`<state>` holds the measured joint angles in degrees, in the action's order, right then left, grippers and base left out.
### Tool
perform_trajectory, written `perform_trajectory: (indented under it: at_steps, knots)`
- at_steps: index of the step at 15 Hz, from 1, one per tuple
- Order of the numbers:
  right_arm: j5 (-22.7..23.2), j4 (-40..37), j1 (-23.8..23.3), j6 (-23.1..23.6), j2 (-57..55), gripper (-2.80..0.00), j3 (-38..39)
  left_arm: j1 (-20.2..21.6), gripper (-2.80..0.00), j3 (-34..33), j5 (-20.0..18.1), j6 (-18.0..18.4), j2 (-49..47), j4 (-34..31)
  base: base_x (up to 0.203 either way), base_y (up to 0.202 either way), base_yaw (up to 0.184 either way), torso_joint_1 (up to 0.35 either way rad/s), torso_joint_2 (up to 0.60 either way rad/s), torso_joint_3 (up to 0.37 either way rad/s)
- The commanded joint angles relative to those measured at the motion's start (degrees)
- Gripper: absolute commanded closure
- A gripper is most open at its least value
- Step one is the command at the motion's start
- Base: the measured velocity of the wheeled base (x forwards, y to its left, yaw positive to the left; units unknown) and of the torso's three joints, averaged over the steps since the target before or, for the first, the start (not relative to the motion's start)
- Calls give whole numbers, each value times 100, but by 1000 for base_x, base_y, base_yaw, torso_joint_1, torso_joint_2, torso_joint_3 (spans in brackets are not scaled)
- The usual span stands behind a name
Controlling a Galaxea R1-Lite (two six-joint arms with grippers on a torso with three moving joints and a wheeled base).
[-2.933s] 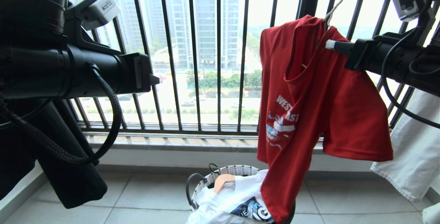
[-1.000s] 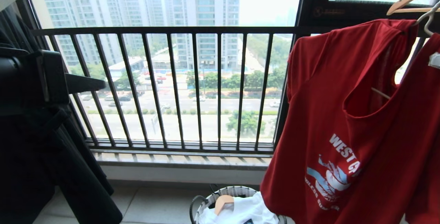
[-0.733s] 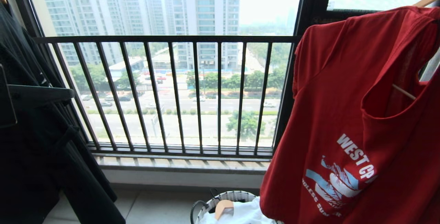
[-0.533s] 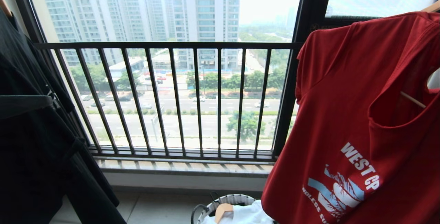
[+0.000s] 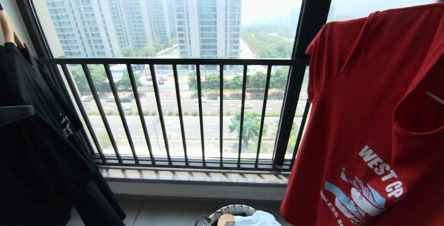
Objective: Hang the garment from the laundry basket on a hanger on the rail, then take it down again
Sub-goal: Hang the clothes rack on the clothesline
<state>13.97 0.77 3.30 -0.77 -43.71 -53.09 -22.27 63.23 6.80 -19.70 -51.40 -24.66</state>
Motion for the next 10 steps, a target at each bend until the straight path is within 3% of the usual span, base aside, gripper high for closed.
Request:
perform_trajectory:
  at_steps: [1, 4, 10]
  knots:
    - [9, -6, 4, 1, 42, 0, -26, 3, 0, 5, 5, -8, 54, -12, 0, 0, 0, 273, -605, -336]
    - [9, -121, 4, 6, 74, 0, -26, -6, 0, 164, 5, 17, 57, -20, 0, 0, 0, 251, -543, -298]
    - [17, -129, 4, 15, 82, 0, -44, -6, 0, 374, -9, 28, -25, -25, 0, 0, 0, 169, -355, -189]
